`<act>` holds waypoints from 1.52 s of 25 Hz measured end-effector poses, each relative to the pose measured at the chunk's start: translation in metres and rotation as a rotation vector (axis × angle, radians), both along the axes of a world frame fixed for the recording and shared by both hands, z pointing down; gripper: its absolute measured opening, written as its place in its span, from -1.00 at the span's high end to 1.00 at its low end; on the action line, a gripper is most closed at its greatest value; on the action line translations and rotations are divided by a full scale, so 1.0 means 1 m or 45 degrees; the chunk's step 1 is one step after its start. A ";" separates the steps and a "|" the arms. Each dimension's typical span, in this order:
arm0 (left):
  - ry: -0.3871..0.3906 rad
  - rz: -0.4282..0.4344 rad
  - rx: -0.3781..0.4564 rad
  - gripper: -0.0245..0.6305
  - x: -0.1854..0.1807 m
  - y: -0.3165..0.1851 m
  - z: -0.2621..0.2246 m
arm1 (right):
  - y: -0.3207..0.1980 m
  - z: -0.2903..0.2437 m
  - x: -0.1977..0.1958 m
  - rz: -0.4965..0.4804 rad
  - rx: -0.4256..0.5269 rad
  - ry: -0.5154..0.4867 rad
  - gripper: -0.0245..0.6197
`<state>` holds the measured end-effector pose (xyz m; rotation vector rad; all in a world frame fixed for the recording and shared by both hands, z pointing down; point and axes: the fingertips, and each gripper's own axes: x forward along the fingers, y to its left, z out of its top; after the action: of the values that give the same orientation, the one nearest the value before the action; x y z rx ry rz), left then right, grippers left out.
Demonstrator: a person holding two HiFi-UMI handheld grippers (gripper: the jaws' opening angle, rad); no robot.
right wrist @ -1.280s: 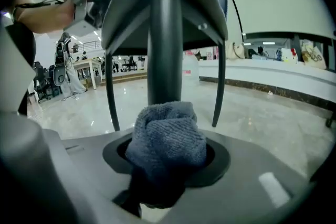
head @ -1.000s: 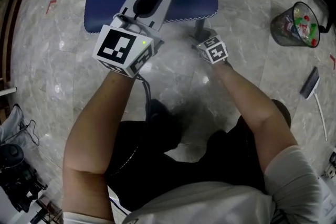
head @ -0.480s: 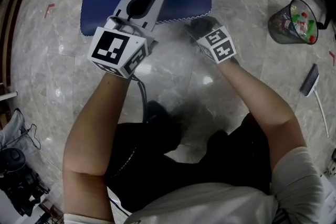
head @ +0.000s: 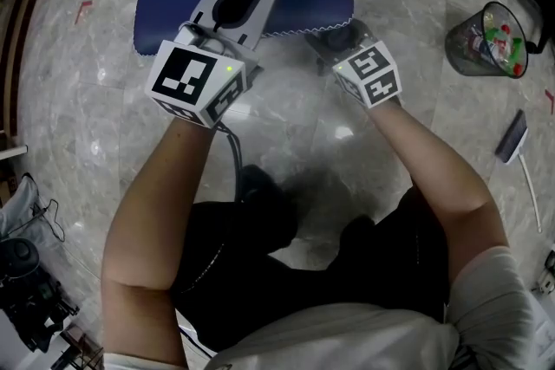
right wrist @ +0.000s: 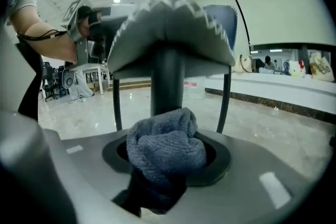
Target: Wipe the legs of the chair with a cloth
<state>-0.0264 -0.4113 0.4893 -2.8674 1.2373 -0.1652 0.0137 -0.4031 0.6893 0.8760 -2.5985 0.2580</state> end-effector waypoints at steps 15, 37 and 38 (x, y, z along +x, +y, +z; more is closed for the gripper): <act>-0.017 0.023 0.010 0.91 0.001 0.003 0.001 | 0.017 0.152 -0.006 0.016 -0.363 0.113 0.34; -0.004 0.030 0.013 0.91 0.001 0.002 -0.001 | -0.009 0.049 -0.010 0.042 -0.112 -0.014 0.35; -0.009 0.028 0.011 0.91 0.001 0.002 -0.001 | -0.005 0.069 -0.010 0.041 -0.151 0.012 0.37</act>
<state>-0.0250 -0.4090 0.4887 -2.8693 1.2019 -0.1686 0.0040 -0.4083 0.7579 0.8758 -2.5329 0.4119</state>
